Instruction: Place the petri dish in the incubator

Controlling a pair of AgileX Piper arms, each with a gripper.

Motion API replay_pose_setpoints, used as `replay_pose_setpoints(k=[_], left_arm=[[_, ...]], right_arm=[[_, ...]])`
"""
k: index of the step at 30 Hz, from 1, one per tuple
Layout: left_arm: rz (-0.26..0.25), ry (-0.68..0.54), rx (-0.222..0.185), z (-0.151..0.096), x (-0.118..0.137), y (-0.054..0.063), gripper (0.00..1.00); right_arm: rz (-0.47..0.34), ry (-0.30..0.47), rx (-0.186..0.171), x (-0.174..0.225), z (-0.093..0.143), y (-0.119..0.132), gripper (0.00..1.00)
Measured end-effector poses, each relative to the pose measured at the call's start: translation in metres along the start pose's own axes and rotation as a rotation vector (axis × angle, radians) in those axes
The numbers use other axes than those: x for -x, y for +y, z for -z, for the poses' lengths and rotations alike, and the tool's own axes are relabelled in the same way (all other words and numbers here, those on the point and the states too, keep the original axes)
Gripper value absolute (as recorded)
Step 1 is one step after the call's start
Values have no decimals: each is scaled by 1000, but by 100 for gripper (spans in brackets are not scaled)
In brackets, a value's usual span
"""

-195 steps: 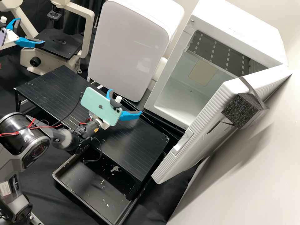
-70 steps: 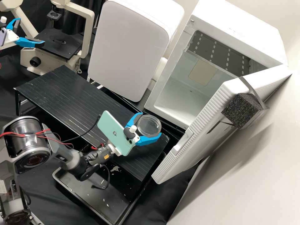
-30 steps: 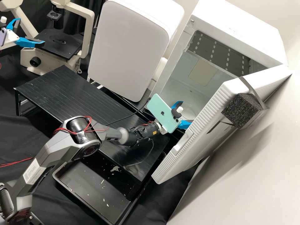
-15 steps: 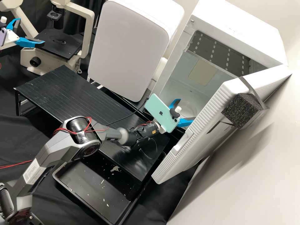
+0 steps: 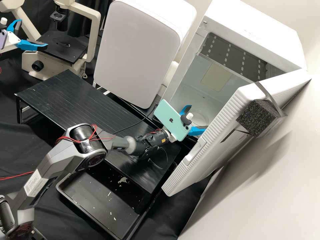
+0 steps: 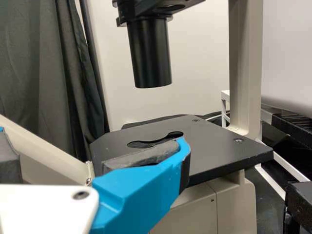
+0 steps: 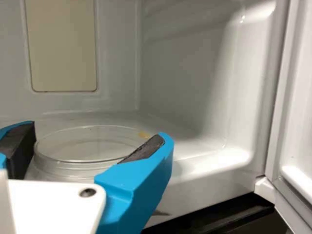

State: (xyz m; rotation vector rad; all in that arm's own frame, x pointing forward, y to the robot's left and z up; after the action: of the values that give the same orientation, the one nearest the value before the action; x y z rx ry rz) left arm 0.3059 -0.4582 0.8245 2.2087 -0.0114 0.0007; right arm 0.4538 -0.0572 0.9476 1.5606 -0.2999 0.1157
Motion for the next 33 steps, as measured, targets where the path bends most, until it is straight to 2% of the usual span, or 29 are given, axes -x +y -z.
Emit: replay_pose_setpoints(k=[13,18,26,31,33], left_arm=[[0,0,0,0,0,0,100],[0,0,0,0,0,0,100],[0,0,0,0,0,0,100],[0,0,0,0,0,0,100],[0,0,0,0,0,0,100]], right_arm=[[22,15,23,9,1,-2,100],[19,40,18,24,3,2,100],[4,38,23,67,-5,13,100],[-79,95,42,109,-3,21,100],[-107,116,38,131,-1,24,100]])
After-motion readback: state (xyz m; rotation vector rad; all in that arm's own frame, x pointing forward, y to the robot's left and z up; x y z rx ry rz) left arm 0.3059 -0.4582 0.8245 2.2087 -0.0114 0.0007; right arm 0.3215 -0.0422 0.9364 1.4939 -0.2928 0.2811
